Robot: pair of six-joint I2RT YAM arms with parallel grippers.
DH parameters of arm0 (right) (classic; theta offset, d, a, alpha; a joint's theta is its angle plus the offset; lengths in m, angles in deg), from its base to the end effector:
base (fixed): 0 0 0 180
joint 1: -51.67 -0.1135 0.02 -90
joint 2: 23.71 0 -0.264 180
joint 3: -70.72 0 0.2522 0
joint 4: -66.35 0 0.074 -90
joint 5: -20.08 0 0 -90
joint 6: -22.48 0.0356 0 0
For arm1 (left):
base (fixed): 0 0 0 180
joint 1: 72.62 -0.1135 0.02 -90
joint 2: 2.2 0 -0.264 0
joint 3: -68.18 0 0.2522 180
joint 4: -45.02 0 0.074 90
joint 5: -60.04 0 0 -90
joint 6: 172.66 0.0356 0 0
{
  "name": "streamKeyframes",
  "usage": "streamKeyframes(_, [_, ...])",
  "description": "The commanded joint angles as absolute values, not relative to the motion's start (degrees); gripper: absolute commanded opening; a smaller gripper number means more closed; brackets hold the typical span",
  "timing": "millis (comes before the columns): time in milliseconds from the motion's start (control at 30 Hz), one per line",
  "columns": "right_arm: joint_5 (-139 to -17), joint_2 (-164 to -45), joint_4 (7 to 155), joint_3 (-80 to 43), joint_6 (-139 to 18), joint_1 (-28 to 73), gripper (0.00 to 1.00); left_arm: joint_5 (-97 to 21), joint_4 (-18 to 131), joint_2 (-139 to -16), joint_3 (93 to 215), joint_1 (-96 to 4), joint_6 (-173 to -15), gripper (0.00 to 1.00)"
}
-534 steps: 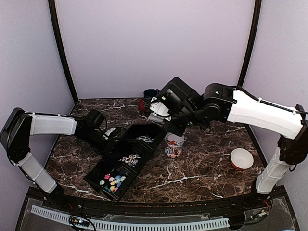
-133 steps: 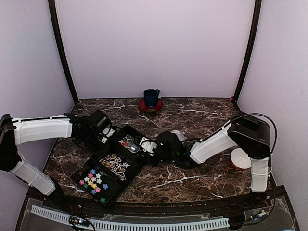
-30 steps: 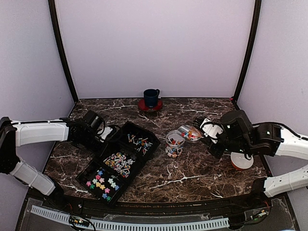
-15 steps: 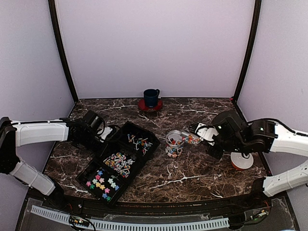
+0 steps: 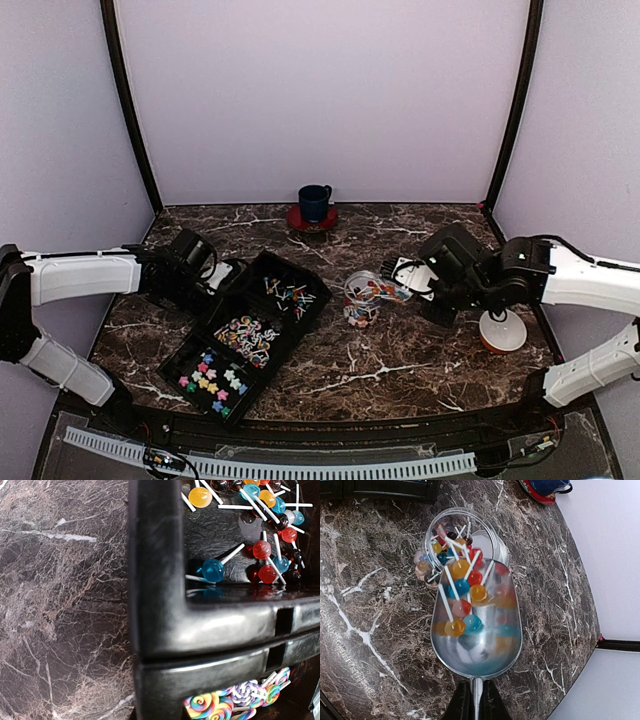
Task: Pack the candies
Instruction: Place the fake candies in the packing bottle, then put down the plate at the corner of the board.
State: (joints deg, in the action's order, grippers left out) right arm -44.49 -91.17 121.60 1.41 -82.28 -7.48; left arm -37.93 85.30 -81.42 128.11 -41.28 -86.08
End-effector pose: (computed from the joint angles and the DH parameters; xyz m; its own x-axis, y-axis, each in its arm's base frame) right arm 0.1332 0.1932 0.2803 -0.2340 -0.8405 -0.4887 -0.7277 0.4848 -0.4853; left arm 0.2229 -0.1415 0.1953 -0.7694 0.3994 -0.4985 0.5301 0.8346 -0.1496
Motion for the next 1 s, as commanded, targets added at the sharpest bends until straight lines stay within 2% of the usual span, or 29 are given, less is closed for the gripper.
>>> streamKeyframes(0, [-42.4,-93.0,124.9,-3.0,-82.8,-7.0,0.0,-41.3,82.5,-77.8,128.5,-41.5,-86.9,0.0])
streamKeyframes(667, [-42.6,-97.4,135.1,-12.7,-84.2,-7.8,0.0,-40.9,82.8,-78.0,128.6,-43.1,-87.0,0.0])
streamKeyframes(967, [-41.1,-95.3,126.0,-11.9,-81.4,-8.0,0.0,-40.8,83.6,-79.7,129.5,-45.7,-87.0,0.0])
